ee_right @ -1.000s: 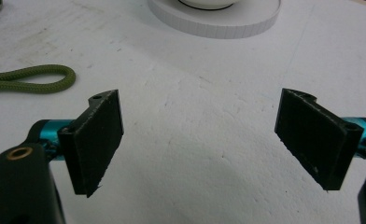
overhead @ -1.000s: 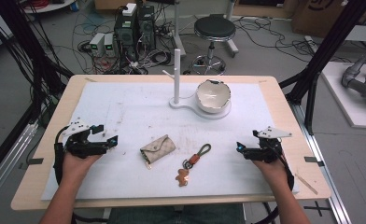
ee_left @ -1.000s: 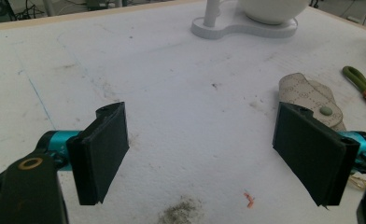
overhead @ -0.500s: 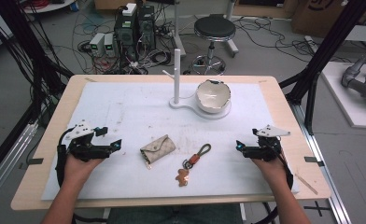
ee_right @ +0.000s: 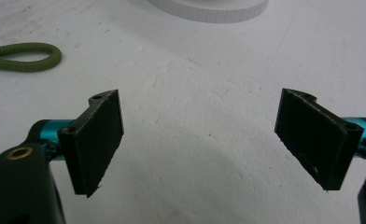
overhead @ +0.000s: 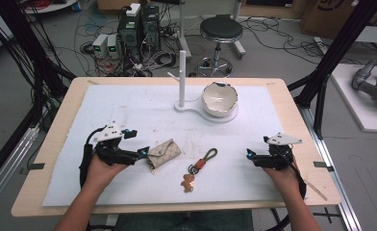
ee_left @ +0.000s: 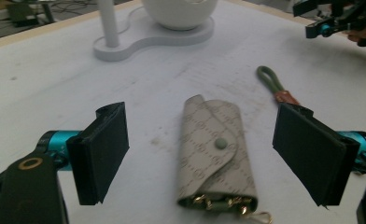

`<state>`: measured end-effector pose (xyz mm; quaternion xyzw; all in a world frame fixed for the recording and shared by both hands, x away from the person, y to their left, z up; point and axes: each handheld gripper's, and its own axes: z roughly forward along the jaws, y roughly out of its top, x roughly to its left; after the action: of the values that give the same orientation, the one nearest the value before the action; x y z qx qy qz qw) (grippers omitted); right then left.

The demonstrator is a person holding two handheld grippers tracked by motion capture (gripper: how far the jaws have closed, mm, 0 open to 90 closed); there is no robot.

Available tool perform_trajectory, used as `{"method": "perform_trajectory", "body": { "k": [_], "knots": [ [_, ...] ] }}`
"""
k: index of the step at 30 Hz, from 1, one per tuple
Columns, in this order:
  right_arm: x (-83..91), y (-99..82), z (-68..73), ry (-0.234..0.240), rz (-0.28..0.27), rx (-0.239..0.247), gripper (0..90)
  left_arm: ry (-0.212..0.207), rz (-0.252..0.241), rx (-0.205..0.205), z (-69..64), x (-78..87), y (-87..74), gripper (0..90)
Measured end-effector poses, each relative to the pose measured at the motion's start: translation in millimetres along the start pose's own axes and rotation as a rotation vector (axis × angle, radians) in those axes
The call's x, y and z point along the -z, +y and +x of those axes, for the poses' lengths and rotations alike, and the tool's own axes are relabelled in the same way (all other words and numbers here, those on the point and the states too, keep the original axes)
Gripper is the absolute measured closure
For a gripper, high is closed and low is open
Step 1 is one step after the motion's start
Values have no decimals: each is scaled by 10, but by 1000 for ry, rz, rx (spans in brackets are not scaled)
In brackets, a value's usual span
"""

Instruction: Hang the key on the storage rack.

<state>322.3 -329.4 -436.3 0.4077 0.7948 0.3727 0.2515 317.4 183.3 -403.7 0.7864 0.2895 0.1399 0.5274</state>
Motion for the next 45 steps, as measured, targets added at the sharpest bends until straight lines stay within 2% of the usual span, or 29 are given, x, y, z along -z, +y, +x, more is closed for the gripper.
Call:
{"method": "perform_trajectory", "body": {
  "k": [1, 2, 4, 6, 10, 13, 18, 19, 23, 27, 31, 33, 35, 36, 41, 45],
  "knots": [
    [13, -7, 6, -2, 5, -6, 155, 0, 0, 0, 0, 0, 0, 183],
    [23, -18, 4, -3, 6, -1, 155, -24, 10, -13, -54, -83, 35, 183],
    [34, -31, 4, -6, 8, -1, 156, -34, 15, -17, -79, -125, 51, 183],
    [75, -70, -5, -12, 15, 1, 155, -65, 32, -24, -149, -247, 90, 183],
    [121, -106, -25, -24, 14, -8, 155, -86, 60, -40, -219, -374, 112, 183],
    [173, -147, -46, -37, 16, -16, 155, -119, 84, -60, -338, -547, 149, 183],
    [224, -184, -57, -49, 14, -27, 155, -153, 104, -81, -456, -705, 186, 183],
    [248, -203, -65, -54, 11, -26, 155, -162, 112, -86, -510, -787, 197, 183],
    [279, -229, -76, -60, 11, -28, 155, -174, 135, -102, -586, -913, 209, 183],
    [319, -255, -81, -67, 14, -39, 155, -191, 175, -127, -729, -1131, 207, 183],
    [327, -264, -82, -69, 10, -36, 156, -189, 206, -137, -818, -1250, 197, 183],
    [330, -264, -77, -67, 13, -37, 155, -190, 242, -154, -888, -1359, 176, 183],
    [331, -264, -72, -68, 12, -40, 156, -188, 257, -150, -909, -1391, 163, 183],
    [335, -263, -67, -68, 11, -37, 156, -183, 280, -146, -933, -1440, 143, 183],
    [341, -264, -60, -69, 8, -31, 155, -164, 299, -126, -966, -1513, 112, 183],
    [339, -264, -63, -70, 9, -30, 156, -147, 318, -146, -995, -1565, 95, 207]
  ]
}}
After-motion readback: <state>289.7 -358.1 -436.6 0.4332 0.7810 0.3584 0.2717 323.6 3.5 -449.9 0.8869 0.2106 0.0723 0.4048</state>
